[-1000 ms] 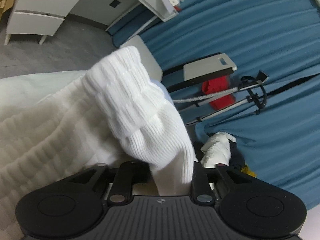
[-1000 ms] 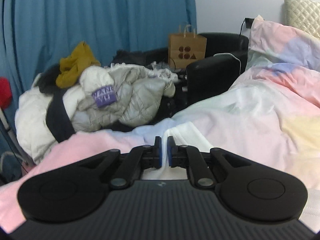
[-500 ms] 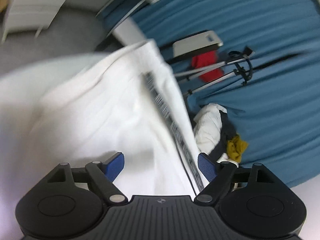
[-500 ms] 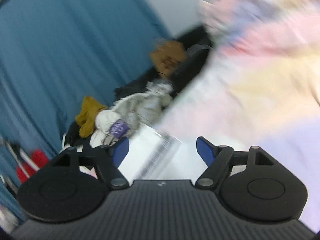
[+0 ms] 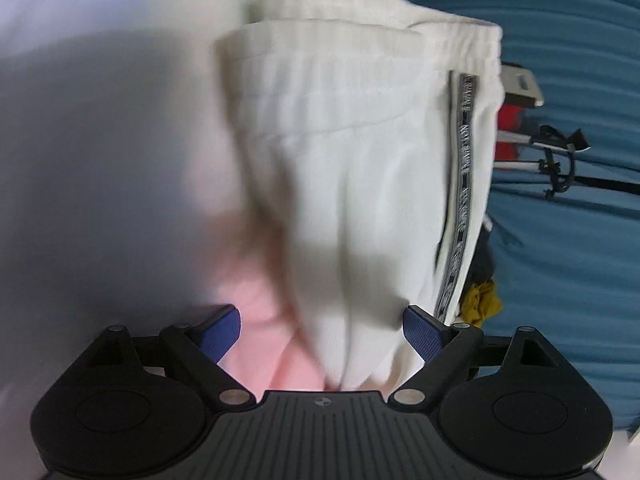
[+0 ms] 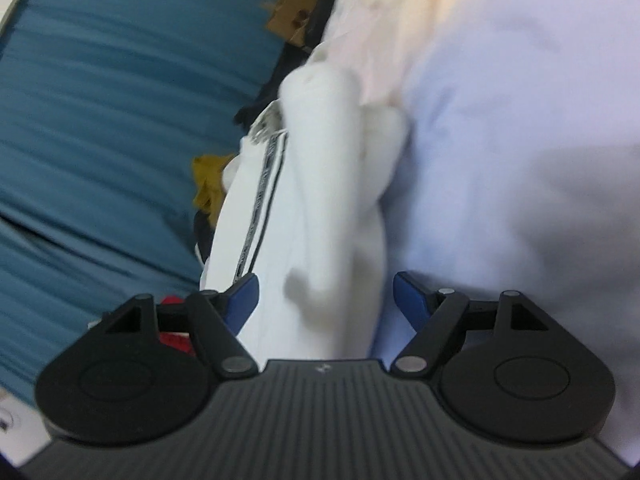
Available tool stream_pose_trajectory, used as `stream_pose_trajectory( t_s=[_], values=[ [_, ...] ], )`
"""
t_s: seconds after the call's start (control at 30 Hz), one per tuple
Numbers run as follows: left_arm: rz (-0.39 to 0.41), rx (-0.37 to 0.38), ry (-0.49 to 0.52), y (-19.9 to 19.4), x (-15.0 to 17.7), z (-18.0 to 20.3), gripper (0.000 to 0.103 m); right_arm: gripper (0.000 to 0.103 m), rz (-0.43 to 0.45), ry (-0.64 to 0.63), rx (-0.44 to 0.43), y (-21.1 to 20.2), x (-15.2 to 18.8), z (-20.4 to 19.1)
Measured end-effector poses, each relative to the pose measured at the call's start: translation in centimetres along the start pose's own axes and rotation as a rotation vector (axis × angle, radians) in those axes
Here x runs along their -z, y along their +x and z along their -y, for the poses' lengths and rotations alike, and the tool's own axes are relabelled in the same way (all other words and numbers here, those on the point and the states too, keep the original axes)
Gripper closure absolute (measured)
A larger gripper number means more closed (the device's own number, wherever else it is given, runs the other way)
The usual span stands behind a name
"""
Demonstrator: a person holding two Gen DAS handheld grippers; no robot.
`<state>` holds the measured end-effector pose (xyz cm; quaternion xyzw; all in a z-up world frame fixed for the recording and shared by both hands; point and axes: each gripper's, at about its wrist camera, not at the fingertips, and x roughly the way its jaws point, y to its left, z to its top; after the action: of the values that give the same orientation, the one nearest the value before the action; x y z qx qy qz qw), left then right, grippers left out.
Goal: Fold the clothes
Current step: 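Lift the waistband with the left gripper and fold it over the pants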
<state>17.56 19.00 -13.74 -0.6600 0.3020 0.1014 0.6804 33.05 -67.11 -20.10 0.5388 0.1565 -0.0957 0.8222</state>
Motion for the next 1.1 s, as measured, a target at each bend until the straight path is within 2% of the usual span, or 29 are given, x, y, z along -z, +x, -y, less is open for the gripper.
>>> stream_pose_trajectory(
  t_s=[0.1,0.13,0.17,0.2,0.27,0.33,0.37,0.5,0.57,0.7,0.87,1.07,1.1],
  values=[
    [0.055,0.023,0.023,1.5,-0.8,0.7,0.018,0.033,0.0,-0.005,-0.012,1.3,0.1,0.4],
    [0.072,0.028,0.032,1.9,-1.1,0.9,0.025,0.036,0.013,-0.022,-0.009,2.0,0.0,0.3],
    [0.09,0.033,0.037,2.3,-1.4,1.0,0.037,0.044,0.029,-0.02,-0.005,2.3,-0.1,0.3],
    [0.109,0.036,0.043,2.6,-1.7,1.1,0.043,0.05,0.046,-0.01,-0.001,2.6,-0.1,0.4],
    [0.134,0.033,0.063,3.0,-2.5,1.4,0.071,0.069,0.072,0.012,0.003,3.1,-0.1,0.6],
    [0.151,0.032,0.086,3.3,-3.3,1.8,0.087,0.084,0.085,0.034,-0.012,2.7,-0.3,0.7],
    [0.157,0.041,0.099,3.3,-3.6,2.1,0.09,0.087,0.092,0.033,-0.014,2.2,-0.3,0.5],
    [0.179,0.094,0.113,2.4,-4.4,3.3,0.093,0.09,0.118,0.028,-0.022,0.2,-0.5,-0.1],
    [0.199,0.106,0.159,1.3,-4.5,4.0,0.095,0.09,0.124,0.026,-0.002,-1.5,-0.4,-0.1],
    [0.177,0.125,0.158,-1.6,-4.9,4.6,0.095,0.09,0.13,0.029,0.056,-4.7,-0.3,0.1],
    [0.175,0.095,0.255,-10.9,-2.5,6.1,0.095,0.09,0.084,0.071,0.097,-9.2,0.6,0.7],
    [0.13,-0.015,0.348,-18.6,-1.8,3.1,0.095,0.09,0.019,0.034,0.104,-13.4,1.5,0.8],
    [0.107,-0.032,0.35,-18.8,-1.8,2.2,0.095,0.09,0.009,0.032,0.105,-14.2,1.6,0.9]
  ],
)
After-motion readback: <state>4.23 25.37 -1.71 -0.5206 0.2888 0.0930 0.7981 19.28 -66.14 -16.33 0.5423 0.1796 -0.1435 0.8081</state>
